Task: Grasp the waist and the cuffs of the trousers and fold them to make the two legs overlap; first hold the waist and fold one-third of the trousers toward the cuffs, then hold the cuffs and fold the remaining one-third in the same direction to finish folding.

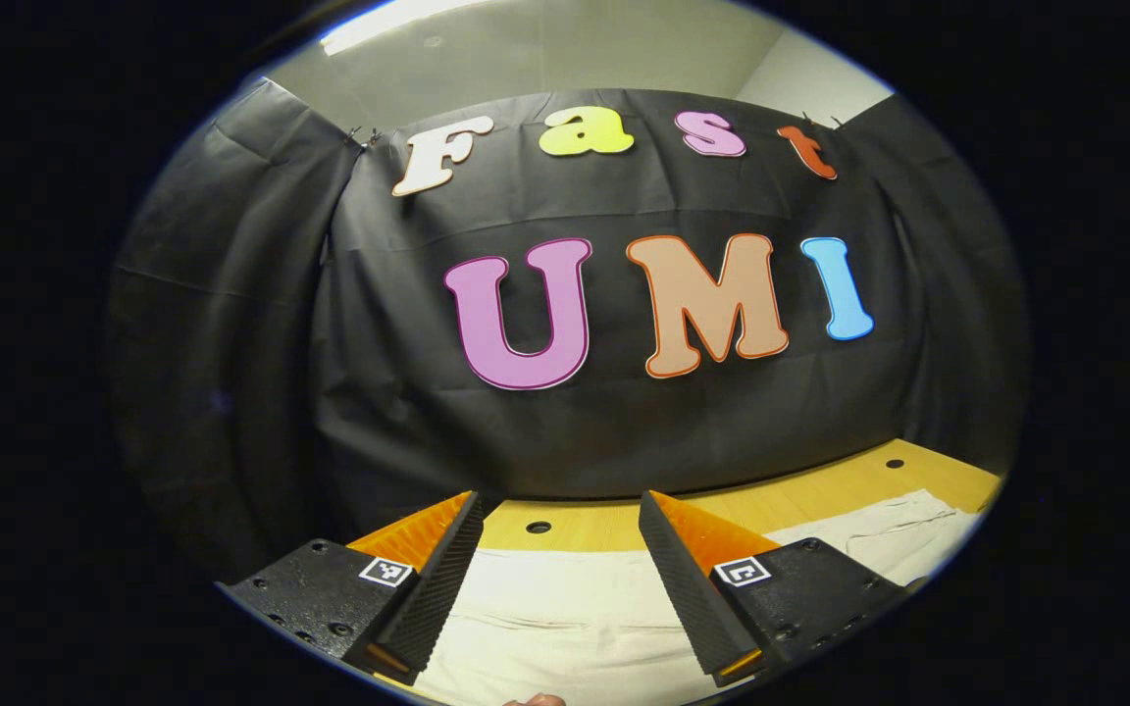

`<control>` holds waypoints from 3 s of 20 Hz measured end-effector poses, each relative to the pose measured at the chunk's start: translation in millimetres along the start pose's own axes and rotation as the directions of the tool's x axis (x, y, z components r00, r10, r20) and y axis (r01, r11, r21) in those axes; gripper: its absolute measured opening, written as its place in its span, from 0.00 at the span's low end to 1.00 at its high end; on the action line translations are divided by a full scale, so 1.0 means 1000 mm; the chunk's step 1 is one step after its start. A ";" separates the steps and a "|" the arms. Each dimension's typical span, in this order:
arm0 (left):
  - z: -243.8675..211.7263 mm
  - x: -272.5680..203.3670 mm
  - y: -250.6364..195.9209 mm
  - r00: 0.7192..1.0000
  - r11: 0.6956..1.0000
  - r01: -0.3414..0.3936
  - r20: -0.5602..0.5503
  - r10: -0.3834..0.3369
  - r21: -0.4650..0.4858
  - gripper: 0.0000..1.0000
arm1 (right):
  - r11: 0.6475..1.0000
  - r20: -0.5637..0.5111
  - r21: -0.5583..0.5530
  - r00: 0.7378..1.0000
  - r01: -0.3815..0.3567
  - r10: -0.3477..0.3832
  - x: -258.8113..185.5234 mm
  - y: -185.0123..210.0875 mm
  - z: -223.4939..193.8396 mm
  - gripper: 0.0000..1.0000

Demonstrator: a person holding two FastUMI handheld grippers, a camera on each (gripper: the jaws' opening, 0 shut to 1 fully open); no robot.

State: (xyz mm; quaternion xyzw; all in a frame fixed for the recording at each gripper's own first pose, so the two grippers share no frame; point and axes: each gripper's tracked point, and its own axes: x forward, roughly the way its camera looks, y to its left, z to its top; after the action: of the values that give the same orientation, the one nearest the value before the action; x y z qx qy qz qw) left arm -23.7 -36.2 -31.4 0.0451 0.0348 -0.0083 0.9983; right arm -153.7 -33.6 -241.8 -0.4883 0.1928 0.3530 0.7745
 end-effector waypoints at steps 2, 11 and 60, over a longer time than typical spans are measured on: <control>-0.004 -0.001 0.001 1.000 1.000 -0.001 -0.006 0.001 0.008 0.94 | 0.999 -0.026 -0.019 0.999 -0.035 0.034 0.003 0.012 -0.010 0.98; -0.016 -0.001 0.013 0.999 0.999 -0.017 -0.032 0.018 0.032 0.94 | 0.984 -0.138 -0.088 0.980 -0.155 0.142 0.016 0.045 -0.043 1.00; -0.251 -0.111 0.114 0.797 0.633 0.503 -0.599 -0.078 0.588 0.97 | 0.989 -0.207 -0.147 0.978 -0.026 -0.005 0.077 0.044 -0.056 0.10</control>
State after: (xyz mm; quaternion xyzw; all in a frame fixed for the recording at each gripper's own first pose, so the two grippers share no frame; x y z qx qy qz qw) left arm -149.1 101.4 -262.3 0.4282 0.3041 -0.1770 0.8324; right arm -131.2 -44.0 -343.8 -0.5778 0.2479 0.3180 0.7096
